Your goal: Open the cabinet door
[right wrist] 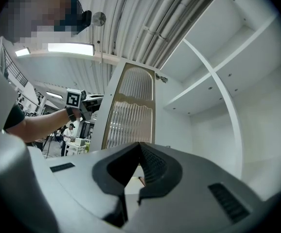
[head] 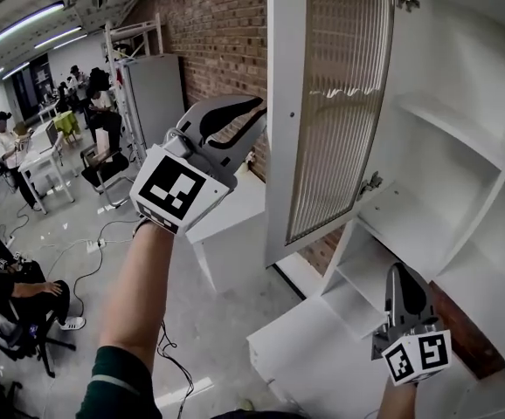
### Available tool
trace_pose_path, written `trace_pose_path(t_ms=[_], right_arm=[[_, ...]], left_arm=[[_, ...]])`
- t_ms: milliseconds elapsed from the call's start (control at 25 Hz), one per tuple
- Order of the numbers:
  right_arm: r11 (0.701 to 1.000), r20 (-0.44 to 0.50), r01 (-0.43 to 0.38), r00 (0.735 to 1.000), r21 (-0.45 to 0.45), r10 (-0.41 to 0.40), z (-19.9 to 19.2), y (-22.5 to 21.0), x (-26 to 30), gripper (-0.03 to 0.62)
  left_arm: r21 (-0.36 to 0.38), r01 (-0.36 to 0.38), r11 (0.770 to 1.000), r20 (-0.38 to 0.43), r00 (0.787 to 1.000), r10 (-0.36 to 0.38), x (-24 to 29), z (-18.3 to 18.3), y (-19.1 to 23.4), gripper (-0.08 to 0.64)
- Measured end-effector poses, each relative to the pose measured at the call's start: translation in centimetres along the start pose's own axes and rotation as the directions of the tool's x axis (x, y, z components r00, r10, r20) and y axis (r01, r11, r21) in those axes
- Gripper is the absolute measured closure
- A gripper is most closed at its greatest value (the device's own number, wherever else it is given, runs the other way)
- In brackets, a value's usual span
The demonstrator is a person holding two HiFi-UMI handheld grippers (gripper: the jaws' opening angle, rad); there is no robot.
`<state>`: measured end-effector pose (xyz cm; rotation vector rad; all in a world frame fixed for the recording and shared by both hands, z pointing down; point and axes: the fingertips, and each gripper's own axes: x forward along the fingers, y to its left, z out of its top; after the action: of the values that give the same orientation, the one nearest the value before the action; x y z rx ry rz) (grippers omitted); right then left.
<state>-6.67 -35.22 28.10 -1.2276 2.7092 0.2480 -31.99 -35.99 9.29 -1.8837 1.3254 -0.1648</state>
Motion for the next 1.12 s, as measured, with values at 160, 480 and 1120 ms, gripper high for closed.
trace_pose_path(t_ms=[160,480,1120], right_arm=[[1.000,-0.008,-0.019,1.000,0.015,0.019,-0.5,0.0,-0.2,0.589],[0.998,-0.025,-0.047,0.999,0.042,0.048,-1.7,-0.7,-0.7,0.589],[0.996,-0.026,-0.069,0.997,0.054,0.071,-1.7,-1.2,-4.1,0.589]], left_arm=[[-0.075,-0.058,0.995,-0.011,0.998,0.057,-1.4,0.2,-0.1,0.508],[-0.195,-0.095,0.976,-0.046,0.995,0.088,-4.1,0.4,-4.3,0.529],[-0.468,-0.063,0.882,-0.065,0.997,0.036,-6.7,1.8,-15.4,0.554]])
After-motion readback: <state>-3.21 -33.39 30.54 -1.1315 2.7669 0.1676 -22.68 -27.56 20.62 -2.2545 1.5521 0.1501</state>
